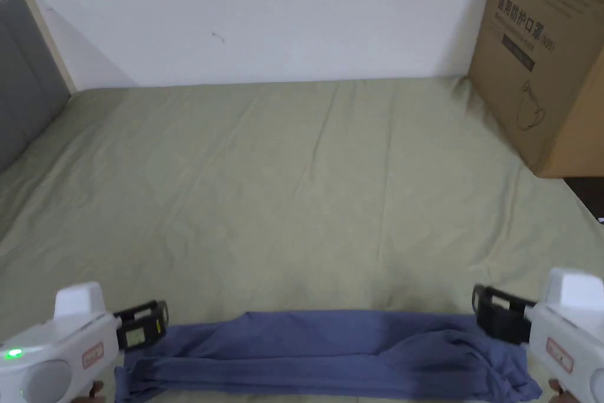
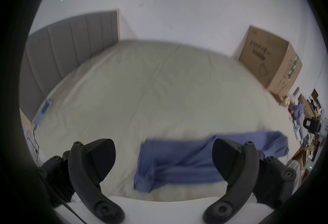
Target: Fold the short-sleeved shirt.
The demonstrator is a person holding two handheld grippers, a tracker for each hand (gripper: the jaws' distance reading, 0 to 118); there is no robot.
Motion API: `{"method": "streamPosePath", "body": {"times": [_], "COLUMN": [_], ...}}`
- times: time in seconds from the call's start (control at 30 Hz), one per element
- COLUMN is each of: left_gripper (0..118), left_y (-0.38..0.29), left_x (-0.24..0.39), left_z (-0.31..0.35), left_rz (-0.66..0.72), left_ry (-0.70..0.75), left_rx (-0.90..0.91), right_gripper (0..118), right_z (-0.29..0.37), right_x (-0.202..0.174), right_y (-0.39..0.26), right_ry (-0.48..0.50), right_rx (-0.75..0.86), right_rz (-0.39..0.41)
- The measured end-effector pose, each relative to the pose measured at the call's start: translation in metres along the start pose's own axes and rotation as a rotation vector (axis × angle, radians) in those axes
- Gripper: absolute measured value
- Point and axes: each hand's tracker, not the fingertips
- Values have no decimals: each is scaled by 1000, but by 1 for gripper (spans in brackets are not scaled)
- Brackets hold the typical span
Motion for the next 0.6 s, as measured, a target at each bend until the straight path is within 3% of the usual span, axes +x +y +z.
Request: {"method": "streamPosePath", "body": {"times": [0.17,0.4,0.5,0.53,0.6], "left_gripper": [113,109,84,64,23], "left_y": [49,69,65,64,62], "left_x": [34,71,81,82,83], "left_z": [41,60,61,61,61], "left_rz": [-8,-75,-80,-76,-52], "left_ry": [-1,54,49,41,9], "left_rx": [282,481,511,515,521], "right_gripper": [97,95,81,65,19], "right_z": [35,48,48,46,45], "right_x": [-37,-78,-88,-91,-94], "right_y": [54,73,71,70,68], "right_ry": [-2,-50,-68,-68,-76], "right_rx": [278,443,458,460,468], "right_rz": [59,109,133,134,138]}}
